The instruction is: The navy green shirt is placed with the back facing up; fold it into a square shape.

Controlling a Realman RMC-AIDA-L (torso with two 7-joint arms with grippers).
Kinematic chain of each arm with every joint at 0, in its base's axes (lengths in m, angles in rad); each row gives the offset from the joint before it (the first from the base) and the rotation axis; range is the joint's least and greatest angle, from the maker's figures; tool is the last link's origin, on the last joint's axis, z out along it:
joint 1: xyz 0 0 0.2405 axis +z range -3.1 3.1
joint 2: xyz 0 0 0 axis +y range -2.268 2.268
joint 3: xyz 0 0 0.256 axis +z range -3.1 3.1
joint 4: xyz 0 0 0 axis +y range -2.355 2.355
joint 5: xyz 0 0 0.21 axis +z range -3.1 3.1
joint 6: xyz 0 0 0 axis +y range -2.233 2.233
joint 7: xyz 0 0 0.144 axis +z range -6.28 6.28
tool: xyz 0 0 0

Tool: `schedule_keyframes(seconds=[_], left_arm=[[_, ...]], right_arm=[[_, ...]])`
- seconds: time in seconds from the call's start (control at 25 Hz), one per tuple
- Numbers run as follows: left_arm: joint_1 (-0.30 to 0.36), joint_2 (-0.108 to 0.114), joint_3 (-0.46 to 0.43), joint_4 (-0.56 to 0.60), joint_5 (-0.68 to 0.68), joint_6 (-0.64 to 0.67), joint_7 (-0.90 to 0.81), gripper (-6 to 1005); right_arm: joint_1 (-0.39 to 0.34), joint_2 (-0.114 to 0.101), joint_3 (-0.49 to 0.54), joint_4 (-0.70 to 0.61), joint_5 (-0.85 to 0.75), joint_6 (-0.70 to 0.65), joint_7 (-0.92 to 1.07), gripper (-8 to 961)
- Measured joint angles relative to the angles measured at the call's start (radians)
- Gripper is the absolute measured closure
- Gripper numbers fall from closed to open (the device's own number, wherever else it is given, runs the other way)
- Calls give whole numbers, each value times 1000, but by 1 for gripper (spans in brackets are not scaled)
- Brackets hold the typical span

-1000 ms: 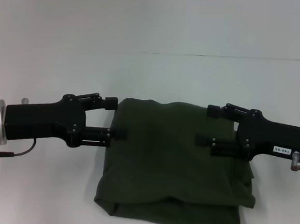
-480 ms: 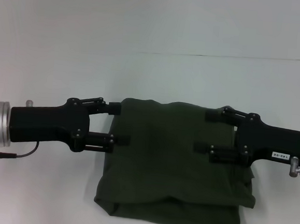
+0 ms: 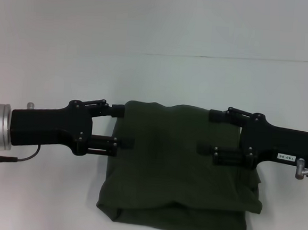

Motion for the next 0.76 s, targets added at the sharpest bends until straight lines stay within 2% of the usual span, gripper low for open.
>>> schedule_keyframes(seconds=[0.76], left_arm=[[-1,-6,0,0,-1,-3,1,113]], right_arm=[[9,1,0,0,1,3,-2,26]])
